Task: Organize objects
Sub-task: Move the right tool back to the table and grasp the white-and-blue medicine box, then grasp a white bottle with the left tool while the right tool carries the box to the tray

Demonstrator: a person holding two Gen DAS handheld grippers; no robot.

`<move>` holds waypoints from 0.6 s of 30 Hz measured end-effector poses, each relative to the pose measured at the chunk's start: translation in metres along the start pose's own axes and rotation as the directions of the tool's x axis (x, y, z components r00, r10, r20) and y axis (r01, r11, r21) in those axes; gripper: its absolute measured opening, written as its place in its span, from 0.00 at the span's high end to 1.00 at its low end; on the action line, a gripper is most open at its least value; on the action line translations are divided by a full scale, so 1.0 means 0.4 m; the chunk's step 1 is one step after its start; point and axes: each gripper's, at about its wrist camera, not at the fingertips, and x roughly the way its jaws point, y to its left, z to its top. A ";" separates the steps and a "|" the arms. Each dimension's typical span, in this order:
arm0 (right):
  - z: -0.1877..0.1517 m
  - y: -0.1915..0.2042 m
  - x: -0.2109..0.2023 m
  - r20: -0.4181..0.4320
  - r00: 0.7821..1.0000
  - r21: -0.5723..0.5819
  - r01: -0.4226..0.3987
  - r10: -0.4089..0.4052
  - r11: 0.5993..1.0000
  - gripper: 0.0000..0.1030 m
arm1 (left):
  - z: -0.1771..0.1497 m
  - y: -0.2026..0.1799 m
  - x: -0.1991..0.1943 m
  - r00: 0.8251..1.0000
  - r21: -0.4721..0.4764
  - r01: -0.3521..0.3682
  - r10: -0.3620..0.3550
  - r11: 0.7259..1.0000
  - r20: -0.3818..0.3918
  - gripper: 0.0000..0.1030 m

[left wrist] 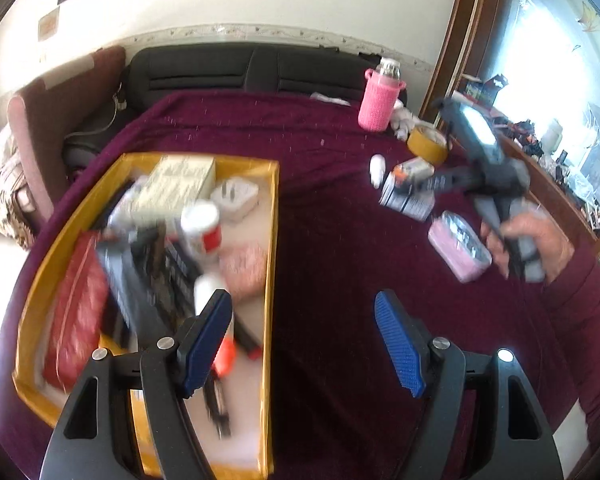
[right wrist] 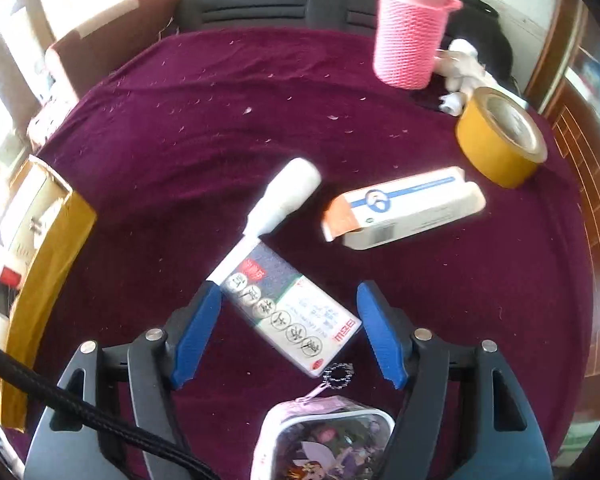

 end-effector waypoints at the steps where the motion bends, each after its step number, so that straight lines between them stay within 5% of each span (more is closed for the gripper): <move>1: -0.004 0.005 0.000 0.005 1.000 -0.007 -0.006 0.006 1.000 0.32 | 0.020 -0.002 0.002 1.000 -0.002 -0.003 0.004 1.000 0.010 0.34; 3: -0.015 0.007 -0.002 -0.010 1.000 0.010 -0.021 0.021 1.000 0.53 | 0.060 -0.008 0.010 0.999 -0.002 -0.017 0.017 1.000 0.030 0.34; 6: -0.025 0.009 -0.010 -0.036 0.999 0.017 0.002 -0.001 1.000 0.69 | 0.131 -0.026 0.051 0.997 0.010 -0.052 0.052 0.999 0.050 0.34; 11: -0.049 0.005 0.024 -0.056 0.996 0.054 0.069 -0.066 0.996 0.69 | 0.234 -0.055 0.161 0.999 0.018 -0.034 0.034 0.999 0.011 0.34; 18: -0.100 -0.106 -0.068 0.137 0.984 0.323 -0.156 0.117 0.933 0.70 | 0.321 -0.102 0.345 0.996 -0.014 -0.026 0.025 1.000 -0.083 0.34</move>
